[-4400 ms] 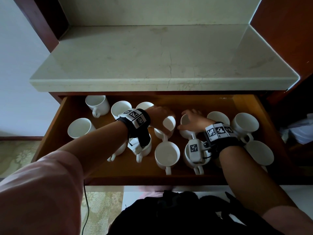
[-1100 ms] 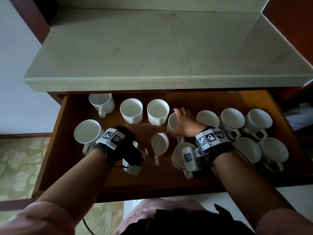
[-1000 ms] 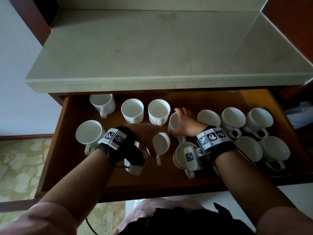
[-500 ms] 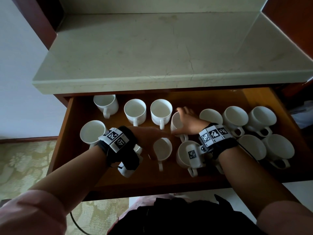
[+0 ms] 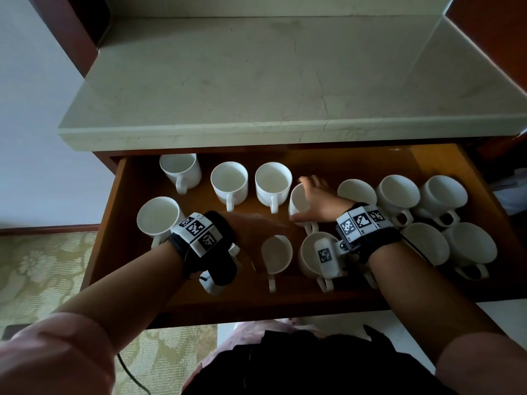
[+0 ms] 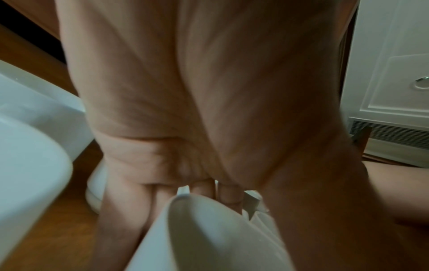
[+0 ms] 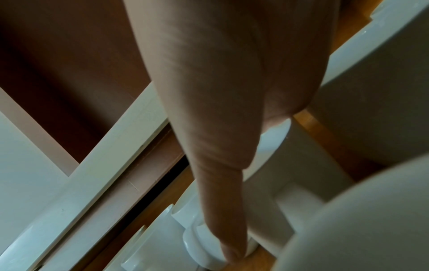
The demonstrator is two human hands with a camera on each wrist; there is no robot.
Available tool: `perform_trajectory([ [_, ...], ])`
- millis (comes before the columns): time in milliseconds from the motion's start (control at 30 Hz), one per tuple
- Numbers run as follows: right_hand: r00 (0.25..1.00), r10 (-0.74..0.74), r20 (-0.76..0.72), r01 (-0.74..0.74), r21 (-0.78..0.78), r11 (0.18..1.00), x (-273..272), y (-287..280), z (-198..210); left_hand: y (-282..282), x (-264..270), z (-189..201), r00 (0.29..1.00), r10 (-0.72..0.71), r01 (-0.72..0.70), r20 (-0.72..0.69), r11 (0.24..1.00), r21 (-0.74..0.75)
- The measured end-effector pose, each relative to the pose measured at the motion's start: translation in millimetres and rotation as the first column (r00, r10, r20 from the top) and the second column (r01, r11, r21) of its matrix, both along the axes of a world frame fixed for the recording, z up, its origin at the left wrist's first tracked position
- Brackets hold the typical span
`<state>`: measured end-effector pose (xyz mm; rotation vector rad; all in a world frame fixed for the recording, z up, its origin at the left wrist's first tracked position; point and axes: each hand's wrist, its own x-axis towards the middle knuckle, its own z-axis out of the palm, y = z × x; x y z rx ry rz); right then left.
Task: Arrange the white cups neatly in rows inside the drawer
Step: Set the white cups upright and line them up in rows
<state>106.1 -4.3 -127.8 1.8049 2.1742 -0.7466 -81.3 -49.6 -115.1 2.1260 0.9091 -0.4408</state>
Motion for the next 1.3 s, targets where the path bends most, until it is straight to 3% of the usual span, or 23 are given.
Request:
perform_trajectory([
  [467,1.0,-0.002,-0.005,0.002,-0.008,1.0,1.7,0.7,-2.1,-1.6,4.2,0.2,0.992,-0.048,0.044,-0.114,0.998,-0.038],
  [967,1.0,0.024,0.003,-0.024,-0.019,1.0,1.7,-0.6,1.4,-0.1,6.0,-0.1,0.995,-0.046,0.041,-0.092,0.998,-0.057],
  [1133,0.999,0.032,0.002,-0.032,-0.007,0.999,1.6,-1.3,4.0,-1.0,0.2,-3.7,0.99,0.118,-0.107,0.082,0.986,-0.124],
  [1300,1.0,0.022,0.004,-0.022,-0.023,0.999,0.0,-0.4,4.8,12.9,-6.2,-5.6,0.924,0.258,-0.246,0.281,0.966,-0.078],
])
